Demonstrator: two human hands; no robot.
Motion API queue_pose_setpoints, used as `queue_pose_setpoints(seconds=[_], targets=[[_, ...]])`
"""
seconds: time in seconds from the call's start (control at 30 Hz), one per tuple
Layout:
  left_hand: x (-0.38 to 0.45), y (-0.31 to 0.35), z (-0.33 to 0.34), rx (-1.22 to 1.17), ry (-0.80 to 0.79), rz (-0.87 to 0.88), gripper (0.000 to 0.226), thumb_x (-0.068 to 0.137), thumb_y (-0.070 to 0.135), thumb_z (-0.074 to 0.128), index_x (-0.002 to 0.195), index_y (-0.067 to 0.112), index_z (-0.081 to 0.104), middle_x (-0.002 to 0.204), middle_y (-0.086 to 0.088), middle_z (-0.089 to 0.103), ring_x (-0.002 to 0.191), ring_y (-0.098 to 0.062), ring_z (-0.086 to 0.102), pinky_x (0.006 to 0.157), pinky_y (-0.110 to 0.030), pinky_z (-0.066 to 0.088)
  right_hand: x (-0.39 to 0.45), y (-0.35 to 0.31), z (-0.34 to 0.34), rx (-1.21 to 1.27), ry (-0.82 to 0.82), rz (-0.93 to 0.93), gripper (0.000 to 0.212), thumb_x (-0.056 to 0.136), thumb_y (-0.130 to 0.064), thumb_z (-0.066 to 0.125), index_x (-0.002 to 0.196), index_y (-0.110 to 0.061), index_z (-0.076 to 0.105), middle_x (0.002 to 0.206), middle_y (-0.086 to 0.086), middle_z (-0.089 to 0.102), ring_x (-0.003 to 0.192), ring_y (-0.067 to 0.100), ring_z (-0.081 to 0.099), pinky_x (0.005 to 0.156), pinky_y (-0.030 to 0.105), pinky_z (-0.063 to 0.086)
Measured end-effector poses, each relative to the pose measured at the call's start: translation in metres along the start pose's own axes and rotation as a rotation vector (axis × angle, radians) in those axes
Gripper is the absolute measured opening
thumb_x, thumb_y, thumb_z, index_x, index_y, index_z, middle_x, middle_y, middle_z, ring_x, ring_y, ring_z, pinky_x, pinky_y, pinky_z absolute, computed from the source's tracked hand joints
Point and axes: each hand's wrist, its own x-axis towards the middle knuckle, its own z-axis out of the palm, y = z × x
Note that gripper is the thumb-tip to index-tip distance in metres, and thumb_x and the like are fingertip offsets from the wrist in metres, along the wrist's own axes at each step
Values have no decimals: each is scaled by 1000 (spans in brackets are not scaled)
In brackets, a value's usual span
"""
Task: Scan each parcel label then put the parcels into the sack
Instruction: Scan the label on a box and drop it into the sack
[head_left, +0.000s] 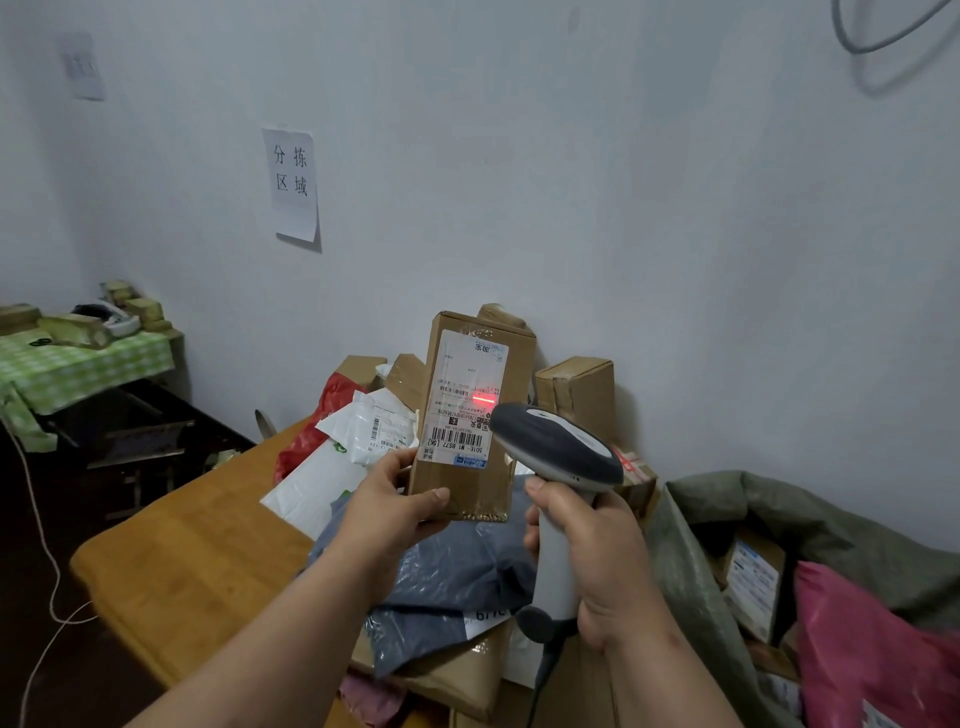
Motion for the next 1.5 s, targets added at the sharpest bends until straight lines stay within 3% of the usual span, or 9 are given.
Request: queue_pose_setpoints(seconds=[0.27,0.57,0.73,1.17,1.33,1.5], targets=[[-2,-1,7,24,0,5,47,87,-7,66,126,17,55,118,-9,65,106,-32,67,89,-47,59,1,-1,-7,33,-6,-3,4,88,-13,73,87,-10,71,68,5,64,57,14,60,53,24,53],[-5,-6,13,30,6,7,42,87,-7,66,115,23,58,115,-8,66,103,-30,68,84,-43,60,0,0,-17,51,-18,-5,3,87,-14,74,84,-12,73,68,6,65,58,14,61,54,24,53],[-6,-7,16,45,10,8,48,87,-6,67,124,22,55,116,-7,66,103,-29,68,79,-38,61,0,2,-21,38,-13,-3,4,86,-16,75,83,-15,74,70,6,66,60,15,62,56,25,53],[-17,-12,26,82,1,-7,46,89,-4,65,128,20,55,116,-7,67,102,-27,69,81,-39,60,-4,6,-38,0,6,4,7,86,-20,76,88,-14,73,69,2,67,65,17,63,65,32,53],[-9,-23,33,117,-26,-29,45,88,0,67,127,21,58,113,-5,71,100,-26,71,75,-36,61,-5,12,-50,-36,89,46,11,87,-25,74,91,-15,72,66,-1,68,63,13,64,73,36,55],[11,-26,60,190,-128,-29,47,89,4,70,132,19,58,113,-4,71,96,-23,71,70,-32,60,-7,20,-70,-59,270,65,16,88,-31,72,95,-16,72,64,-7,67,61,7,63,64,29,52]])
